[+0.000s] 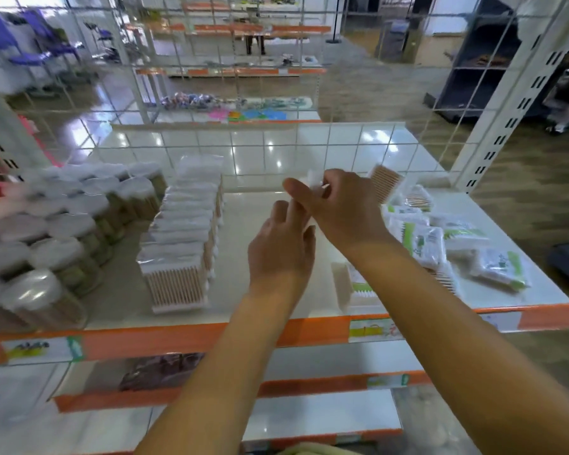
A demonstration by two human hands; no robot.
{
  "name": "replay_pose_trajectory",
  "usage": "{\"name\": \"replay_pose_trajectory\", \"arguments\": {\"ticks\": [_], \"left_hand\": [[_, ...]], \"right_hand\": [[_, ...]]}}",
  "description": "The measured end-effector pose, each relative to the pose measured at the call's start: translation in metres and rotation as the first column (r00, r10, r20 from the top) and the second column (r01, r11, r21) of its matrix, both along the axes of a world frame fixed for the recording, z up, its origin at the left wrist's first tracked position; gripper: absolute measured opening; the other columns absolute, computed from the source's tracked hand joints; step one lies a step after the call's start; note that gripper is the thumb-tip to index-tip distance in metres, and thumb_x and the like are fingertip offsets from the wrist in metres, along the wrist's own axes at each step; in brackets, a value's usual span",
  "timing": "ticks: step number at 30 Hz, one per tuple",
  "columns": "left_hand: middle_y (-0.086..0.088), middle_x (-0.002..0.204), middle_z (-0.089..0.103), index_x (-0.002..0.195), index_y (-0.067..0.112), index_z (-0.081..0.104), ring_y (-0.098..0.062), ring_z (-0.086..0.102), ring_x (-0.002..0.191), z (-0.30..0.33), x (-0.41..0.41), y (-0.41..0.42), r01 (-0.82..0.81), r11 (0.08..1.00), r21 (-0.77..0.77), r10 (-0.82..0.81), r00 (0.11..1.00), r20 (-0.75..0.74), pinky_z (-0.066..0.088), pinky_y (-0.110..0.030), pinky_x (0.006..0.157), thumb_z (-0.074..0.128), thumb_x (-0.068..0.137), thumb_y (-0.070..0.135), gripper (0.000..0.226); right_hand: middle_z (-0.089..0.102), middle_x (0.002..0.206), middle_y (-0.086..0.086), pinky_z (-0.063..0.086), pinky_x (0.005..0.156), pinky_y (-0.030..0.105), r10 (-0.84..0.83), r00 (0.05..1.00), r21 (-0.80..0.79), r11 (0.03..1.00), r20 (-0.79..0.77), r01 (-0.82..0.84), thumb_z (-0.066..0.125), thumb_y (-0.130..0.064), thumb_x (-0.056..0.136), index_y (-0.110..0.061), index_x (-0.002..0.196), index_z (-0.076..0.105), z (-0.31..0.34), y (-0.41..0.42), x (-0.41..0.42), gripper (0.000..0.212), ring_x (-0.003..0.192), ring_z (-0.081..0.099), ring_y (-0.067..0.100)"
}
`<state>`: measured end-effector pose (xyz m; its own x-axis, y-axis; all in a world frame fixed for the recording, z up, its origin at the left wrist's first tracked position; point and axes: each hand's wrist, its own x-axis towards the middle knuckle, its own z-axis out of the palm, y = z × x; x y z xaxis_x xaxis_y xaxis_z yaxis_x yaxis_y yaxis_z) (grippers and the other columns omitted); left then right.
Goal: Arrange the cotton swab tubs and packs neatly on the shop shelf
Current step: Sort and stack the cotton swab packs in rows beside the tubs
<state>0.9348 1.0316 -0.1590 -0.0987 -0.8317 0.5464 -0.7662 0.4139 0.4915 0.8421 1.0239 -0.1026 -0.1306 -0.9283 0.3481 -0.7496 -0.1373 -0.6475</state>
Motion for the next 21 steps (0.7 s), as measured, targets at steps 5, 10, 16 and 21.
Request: {"name": "replay_pose_trajectory", "arguments": {"ticks": [5,10,16,21], "left_hand": [[-0.01,0.098,0.061,0.122,0.011,0.053,-0.028,0.063,0.072,-0.015,0.016,-0.009,0.009,0.997,-0.083,-0.006,0.999,0.043,0.05,-0.034,0.06,0.075,0.072,0.019,0.055],[-0.009,0.109,0.06,0.127,0.01,0.051,-0.028,0.063,0.09,-0.008,0.032,-0.017,0.013,0.997,-0.082,-0.001,0.989,0.146,0.051,-0.035,0.074,0.072,0.075,0.031,0.06],[-0.007,0.118,0.059,0.131,0.018,0.044,-0.028,0.058,0.105,0.024,0.066,-0.06,0.005,0.997,0.074,-0.036,0.906,0.422,0.045,-0.034,0.079,0.049,0.091,0.036,0.044],[-0.008,0.105,0.066,0.115,0.017,0.06,-0.028,0.061,0.098,0.039,0.084,-0.111,-0.138,0.988,0.072,0.075,0.826,0.559,0.041,-0.029,0.071,0.051,0.091,0.029,0.029]], "right_hand": [[0.054,0.059,-0.004,0.041,0.052,0.014,-0.01,0.999,-0.01,1.0,0.048,0.01,0.071,-0.033,0.078,-0.013,0.072,0.057,0.002,-0.014,0.005,0.026,0.056,0.055,0.012],[0.058,0.087,0.0,0.044,0.06,0.016,0.046,0.999,0.044,0.998,-0.003,-0.045,0.071,-0.026,0.079,-0.006,0.108,0.062,0.01,-0.033,0.014,0.036,0.078,0.057,0.013],[0.066,0.108,0.006,0.036,0.075,0.012,-0.02,0.995,-0.005,1.0,-0.103,0.019,0.063,-0.013,0.084,-0.005,0.111,0.063,0.002,-0.084,0.032,0.028,0.099,0.06,0.016],[0.067,0.101,0.013,0.04,0.074,0.021,-0.005,0.991,-0.002,1.0,-0.137,0.004,0.056,-0.005,0.083,-0.001,0.102,0.064,-0.025,-0.126,0.053,0.022,0.095,0.061,0.024]]}}
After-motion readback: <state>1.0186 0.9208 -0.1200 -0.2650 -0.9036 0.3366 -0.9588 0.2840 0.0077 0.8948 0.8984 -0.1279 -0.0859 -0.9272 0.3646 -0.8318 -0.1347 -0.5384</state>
